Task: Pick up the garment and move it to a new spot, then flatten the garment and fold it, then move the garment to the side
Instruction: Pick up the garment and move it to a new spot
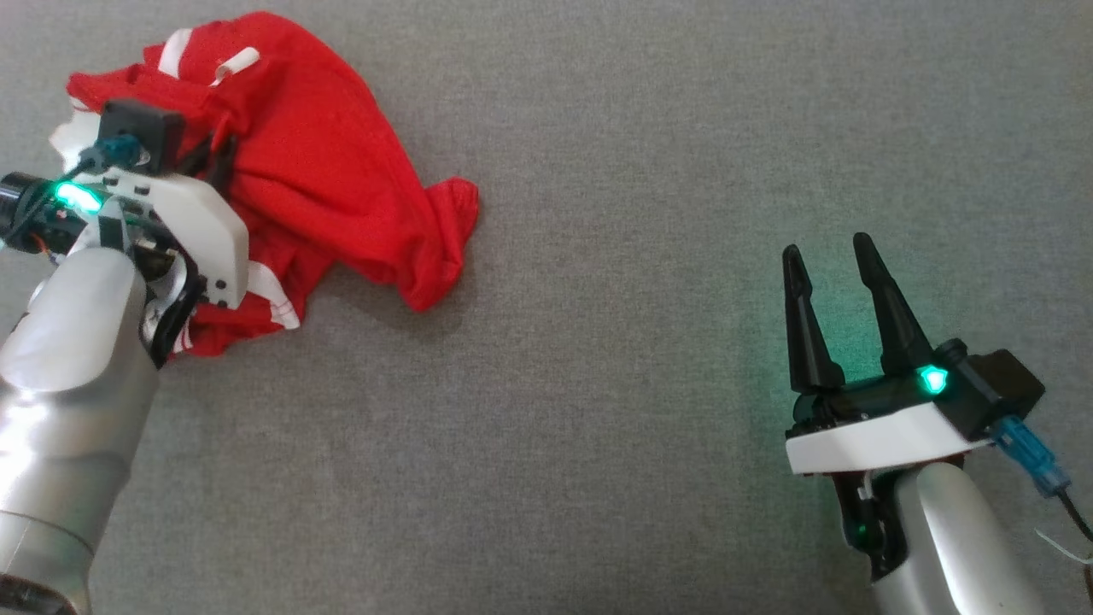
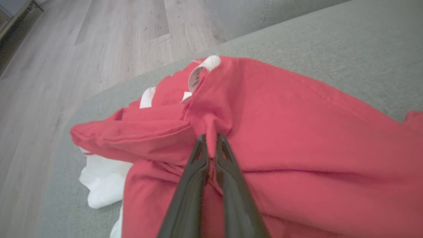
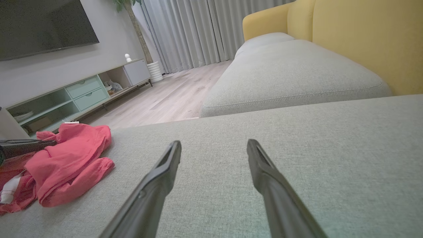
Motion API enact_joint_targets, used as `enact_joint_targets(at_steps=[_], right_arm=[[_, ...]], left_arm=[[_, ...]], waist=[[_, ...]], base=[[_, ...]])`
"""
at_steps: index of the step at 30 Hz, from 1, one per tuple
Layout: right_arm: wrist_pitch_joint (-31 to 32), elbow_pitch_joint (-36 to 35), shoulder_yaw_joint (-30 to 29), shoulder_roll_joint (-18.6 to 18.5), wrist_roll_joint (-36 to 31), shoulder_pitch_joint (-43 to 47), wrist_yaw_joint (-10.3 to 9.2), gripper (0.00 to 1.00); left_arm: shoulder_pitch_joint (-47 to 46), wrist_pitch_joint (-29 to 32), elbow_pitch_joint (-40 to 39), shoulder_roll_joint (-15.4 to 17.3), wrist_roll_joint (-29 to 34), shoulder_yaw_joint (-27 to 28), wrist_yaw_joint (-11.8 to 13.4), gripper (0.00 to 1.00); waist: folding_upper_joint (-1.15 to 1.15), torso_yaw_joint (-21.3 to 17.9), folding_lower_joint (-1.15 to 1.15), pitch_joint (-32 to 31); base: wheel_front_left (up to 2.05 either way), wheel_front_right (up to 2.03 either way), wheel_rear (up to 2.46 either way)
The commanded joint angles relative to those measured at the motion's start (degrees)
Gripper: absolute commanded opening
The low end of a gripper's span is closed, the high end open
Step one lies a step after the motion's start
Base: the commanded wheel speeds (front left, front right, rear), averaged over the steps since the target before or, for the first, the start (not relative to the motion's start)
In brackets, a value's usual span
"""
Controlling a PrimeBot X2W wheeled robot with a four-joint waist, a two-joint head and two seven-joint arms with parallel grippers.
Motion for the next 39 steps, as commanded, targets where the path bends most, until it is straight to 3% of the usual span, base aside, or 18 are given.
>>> enact_joint_targets(at_steps=[1, 9, 15, 27, 33, 39], right_arm=[[-0.52, -1.47, 1.14, -0.26, 0.23, -0.81, -0.04, 1.0], [-0.52, -0.61, 0.86, -0.26, 0.4, 0.6, -0.04, 1.0], [-0.52, 0.06, 0.16, -0.26, 0.53, 2.64, -0.04, 1.0], [-0.52, -0.17, -0.16, -0.26, 2.16, 4.91, -0.04, 1.0], [-0.52, -0.76, -1.03, -0.26, 2.45, 4.07, -0.04, 1.0], [-0.52, -2.32, -0.85, -0.26, 3.81, 2.37, -0.04, 1.0]], left_arm=[[-3.3, -1.78, -0.99, 3.4, 0.12, 1.23, 0.12, 0.0], [-5.7, -14.64, -5.0, 2.08, 1.41, 1.38, 1.05, 0.0], [-6.0, -19.29, -12.82, 1.41, 2.0, 1.62, 2.73, 0.0], [-0.55, -12.0, -34.36, 1.78, 1.37, -0.48, 6.32, 0.0], [2.16, -8.43, -40.78, 1.09, 1.04, -2.55, 7.34, 0.0], [3.0, -5.67, -43.23, -0.04, 1.65, -5.23, 7.74, 0.0]], waist=[[0.0, 0.09, -0.01, -0.69], [0.0, 0.68, -0.01, -5.81], [0.0, 1.14, -0.01, -10.42], [0.0, -1.89, -0.01, -15.0], [0.0, -5.83, -0.01, -13.98], [0.0, -12.72, -0.01, -10.68]], base=[[0.0, 0.0, 0.0], [0.0, 0.0, 0.0], [0.0, 0.0, 0.0], [0.0, 0.0, 0.0], [0.0, 0.0, 0.0], [0.0, 0.0, 0.0]])
